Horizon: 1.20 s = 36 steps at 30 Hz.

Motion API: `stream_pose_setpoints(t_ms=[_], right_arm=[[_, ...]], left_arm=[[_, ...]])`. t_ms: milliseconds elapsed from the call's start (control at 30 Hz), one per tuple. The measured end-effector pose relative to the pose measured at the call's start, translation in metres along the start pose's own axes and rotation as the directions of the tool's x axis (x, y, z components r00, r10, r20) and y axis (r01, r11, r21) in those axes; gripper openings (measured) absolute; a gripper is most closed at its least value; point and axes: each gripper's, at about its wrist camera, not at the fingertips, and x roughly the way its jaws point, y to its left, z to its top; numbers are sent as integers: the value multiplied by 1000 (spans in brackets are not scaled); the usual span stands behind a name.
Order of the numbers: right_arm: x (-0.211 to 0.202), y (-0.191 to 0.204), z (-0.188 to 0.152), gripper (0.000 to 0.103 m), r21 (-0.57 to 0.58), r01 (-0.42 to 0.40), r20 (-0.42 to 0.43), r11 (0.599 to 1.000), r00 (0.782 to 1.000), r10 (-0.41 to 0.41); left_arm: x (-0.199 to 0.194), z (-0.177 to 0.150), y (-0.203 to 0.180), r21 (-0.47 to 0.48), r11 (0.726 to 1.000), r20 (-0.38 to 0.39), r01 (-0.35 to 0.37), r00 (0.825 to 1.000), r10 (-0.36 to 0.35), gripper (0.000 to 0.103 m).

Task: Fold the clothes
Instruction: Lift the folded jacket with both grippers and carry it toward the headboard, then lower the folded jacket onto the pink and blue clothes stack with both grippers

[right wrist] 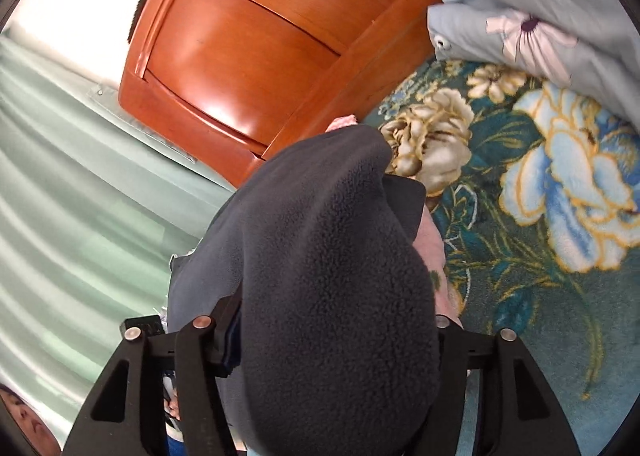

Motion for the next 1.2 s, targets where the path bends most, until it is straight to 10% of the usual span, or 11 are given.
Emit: stream_pose_setpoints(t_ms=[333,600,967,1200], right_arm=[[-79,10,-15,73,98,184,204,978,958,-201],[-53,122,-16,73,-217,570,267,792,815,-514],[91,194,-34,73,-552,527,134,646,821,-556],[123,165,-41,75,-552,537,92,638,799,-594]], left_arm=[[-69,6,5,-34,970,113,-242,963,244,74],[-61,37,-66,140,934,136,-330,940,312,75],[13,42,-66,244,848,61,-470,880,470,75],[24,41,-28,177,875,0,-450,889,457,81]])
